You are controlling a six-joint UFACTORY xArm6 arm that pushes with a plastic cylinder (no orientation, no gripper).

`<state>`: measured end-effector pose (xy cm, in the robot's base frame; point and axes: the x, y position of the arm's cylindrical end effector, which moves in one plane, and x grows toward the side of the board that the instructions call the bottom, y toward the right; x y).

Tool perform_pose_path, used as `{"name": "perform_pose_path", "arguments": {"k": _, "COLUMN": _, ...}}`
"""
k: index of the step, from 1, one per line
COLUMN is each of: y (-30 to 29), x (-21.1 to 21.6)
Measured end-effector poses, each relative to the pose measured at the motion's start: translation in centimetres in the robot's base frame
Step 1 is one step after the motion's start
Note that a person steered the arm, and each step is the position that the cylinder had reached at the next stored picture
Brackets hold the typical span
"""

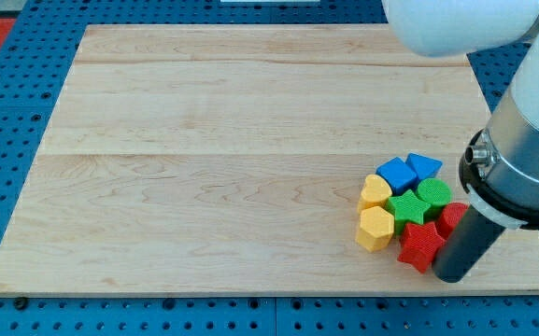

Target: Nudge red circle right a bit

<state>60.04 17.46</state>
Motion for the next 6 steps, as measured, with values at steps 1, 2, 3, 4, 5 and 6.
{"name": "perform_pose_path", "arguments": {"k": 1, "y": -1.7, "x": -0.7}}
{"name": "perform_pose_path", "arguments": {"k": 2, "y": -3.6, "x": -2.1}}
{"name": "perform_pose_path", "arguments": {"k": 3, "y": -4.5, "x": -3.5}}
{"name": "perform_pose_path", "arguments": {"k": 4, "y": -3.3, "x": -2.3}}
{"name": "perform_pose_path", "arguments": {"k": 5, "y": 0.6, "x": -2.3}}
{"name": "perform_pose_path", "arguments": {"k": 6, "y": 4.5, "x": -1.0}}
